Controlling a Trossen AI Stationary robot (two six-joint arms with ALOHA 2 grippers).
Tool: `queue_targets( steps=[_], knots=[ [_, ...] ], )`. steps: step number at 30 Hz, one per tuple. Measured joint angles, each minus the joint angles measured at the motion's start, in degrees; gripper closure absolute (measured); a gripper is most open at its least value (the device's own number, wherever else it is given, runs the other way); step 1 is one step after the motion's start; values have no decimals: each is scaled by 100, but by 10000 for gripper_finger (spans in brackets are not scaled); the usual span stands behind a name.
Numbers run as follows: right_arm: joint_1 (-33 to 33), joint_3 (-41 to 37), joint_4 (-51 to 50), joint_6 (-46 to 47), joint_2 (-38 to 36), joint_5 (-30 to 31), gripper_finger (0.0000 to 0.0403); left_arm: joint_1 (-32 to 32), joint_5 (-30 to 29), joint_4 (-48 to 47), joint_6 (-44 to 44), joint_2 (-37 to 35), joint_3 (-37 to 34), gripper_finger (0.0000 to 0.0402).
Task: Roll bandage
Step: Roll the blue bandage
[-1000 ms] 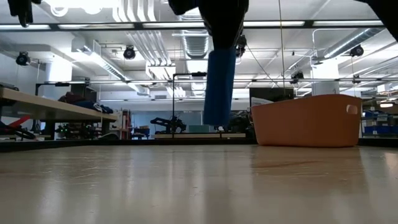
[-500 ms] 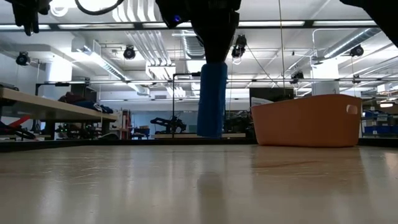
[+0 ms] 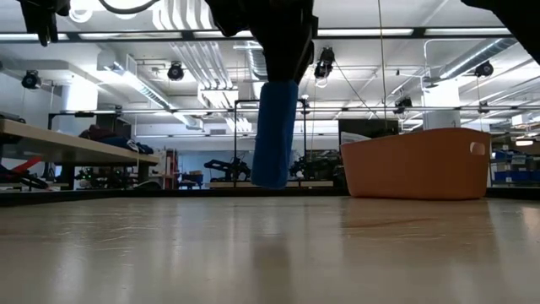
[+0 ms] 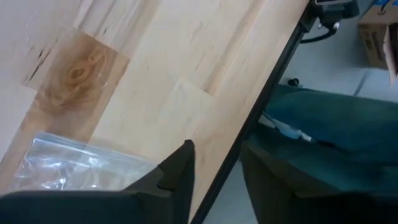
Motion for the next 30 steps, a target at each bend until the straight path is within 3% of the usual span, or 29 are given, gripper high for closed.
queue_targets(
  steps=[10, 15, 25, 30],
  knots=[
    [0, -2, -142, 45, 0, -60, 151, -104, -269, -21, 771, 0, -73, 198],
    [11, -2, -168, 66, -9, -871, 128, -258, -611, 31, 823, 0, -74, 192],
    [39, 109, 570, 604, -214, -1243, 118, -406, -3226, 429, 823, -2, -87, 213],
    [55, 111, 1056, 975, -295, -1311, 125, -396, -5161, 713, 857, -2, -96, 219]
  ],
)
